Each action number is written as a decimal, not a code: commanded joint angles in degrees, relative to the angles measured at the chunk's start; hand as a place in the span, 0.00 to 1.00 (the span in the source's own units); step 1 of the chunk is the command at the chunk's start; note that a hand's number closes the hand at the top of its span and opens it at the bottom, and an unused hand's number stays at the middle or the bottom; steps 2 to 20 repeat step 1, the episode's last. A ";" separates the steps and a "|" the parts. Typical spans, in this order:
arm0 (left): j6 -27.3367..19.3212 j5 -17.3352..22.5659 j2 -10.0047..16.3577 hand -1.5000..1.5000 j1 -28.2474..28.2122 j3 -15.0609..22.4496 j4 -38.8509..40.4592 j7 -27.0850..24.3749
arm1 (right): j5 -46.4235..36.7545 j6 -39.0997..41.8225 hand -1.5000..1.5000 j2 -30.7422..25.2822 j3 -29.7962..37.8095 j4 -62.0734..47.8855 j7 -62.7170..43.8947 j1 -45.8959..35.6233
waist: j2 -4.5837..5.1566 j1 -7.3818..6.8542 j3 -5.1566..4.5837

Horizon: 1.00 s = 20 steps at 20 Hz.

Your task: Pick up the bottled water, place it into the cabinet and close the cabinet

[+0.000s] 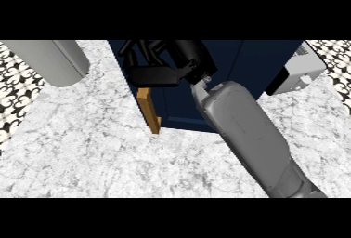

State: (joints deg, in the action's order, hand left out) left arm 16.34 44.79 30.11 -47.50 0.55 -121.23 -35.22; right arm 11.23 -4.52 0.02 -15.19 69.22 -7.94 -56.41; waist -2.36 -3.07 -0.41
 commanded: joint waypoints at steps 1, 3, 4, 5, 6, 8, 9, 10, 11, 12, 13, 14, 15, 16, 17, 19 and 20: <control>0.42 0.72 0.37 1.00 0.78 -0.16 1.13 1.00 | -0.55 -2.38 1.00 -3.05 5.17 -10.13 -0.38 0.23 | 3.46 0.81 0.32; 0.42 0.72 0.37 1.00 0.78 -0.16 1.13 1.00 | -0.55 -2.38 1.00 -3.05 5.17 -10.13 -0.38 0.23 | 3.46 0.81 0.32; 0.42 0.72 0.37 1.00 0.78 -0.16 1.13 1.00 | -0.55 -2.38 1.00 -3.05 5.17 -10.13 -0.38 0.23 | 3.46 0.81 0.32; 0.42 0.72 0.37 1.00 0.78 -0.16 1.13 1.00 | -0.55 -2.38 1.00 -3.05 5.17 -10.13 -0.38 0.23 | 3.46 0.81 0.32; 0.42 0.72 0.37 1.00 0.78 -0.16 1.13 1.00 | -0.55 -2.38 1.00 -3.05 5.17 -10.13 -0.38 0.23 | 3.46 0.81 0.32; 0.42 0.72 0.37 1.00 0.78 -0.16 1.13 1.00 | -0.55 -2.38 1.00 -3.05 5.17 -10.13 -0.38 0.23 | 3.46 0.81 0.32; 0.42 0.72 0.37 1.00 0.78 -0.16 1.13 1.00 | -0.55 -2.38 1.00 -3.05 5.17 -10.13 -0.38 0.23 | 3.46 0.81 0.32; 0.42 0.72 0.37 1.00 0.78 -0.16 1.13 1.00 | -0.55 -2.38 1.00 -3.05 5.17 -10.13 -0.38 0.23 | 3.46 0.81 0.32; 0.42 0.72 0.37 1.00 0.78 -0.16 1.13 1.00 | -0.55 -2.38 1.00 -3.05 5.17 -10.13 -0.38 0.23 | 3.46 0.81 0.32; 0.42 0.72 0.37 1.00 0.78 -0.16 1.13 1.00 | -0.55 -2.38 1.00 -3.05 5.17 -10.13 -0.38 0.23 | 3.46 0.81 0.32; 0.42 0.72 0.37 1.00 0.78 -0.16 1.13 1.00 | -0.55 -2.38 1.00 -3.05 5.17 -10.13 -0.38 0.23 | 3.46 0.81 0.32; 0.42 0.72 0.37 1.00 0.78 -0.16 1.13 1.00 | -0.55 -2.38 1.00 -3.05 5.17 -10.13 -0.38 0.23 | 3.46 0.81 0.32; 0.42 0.72 0.37 1.00 0.78 -0.16 1.13 1.00 | -0.55 -2.38 1.00 -3.05 5.17 -10.13 -0.38 0.23 | 3.46 0.81 0.32; 0.42 0.72 0.37 1.00 0.78 -0.16 1.13 1.00 | -0.55 -2.38 1.00 -3.05 5.17 -10.13 -0.38 0.23 | 3.46 0.81 0.32; 0.42 0.72 0.37 1.00 0.78 -0.16 1.13 1.00 | -0.55 -2.38 1.00 -3.05 5.17 -10.13 -0.38 0.23 | 3.46 0.81 0.32; 0.42 0.72 0.37 1.00 0.78 -0.16 1.13 1.00 | -0.55 -2.38 1.00 -3.05 5.17 -10.13 -0.38 0.23 | 3.46 0.81 0.32; 0.42 0.72 0.37 1.00 0.78 -0.16 1.13 1.00 | -0.55 -2.38 1.00 -3.05 5.17 -10.13 -0.38 0.23 | 3.46 0.81 0.32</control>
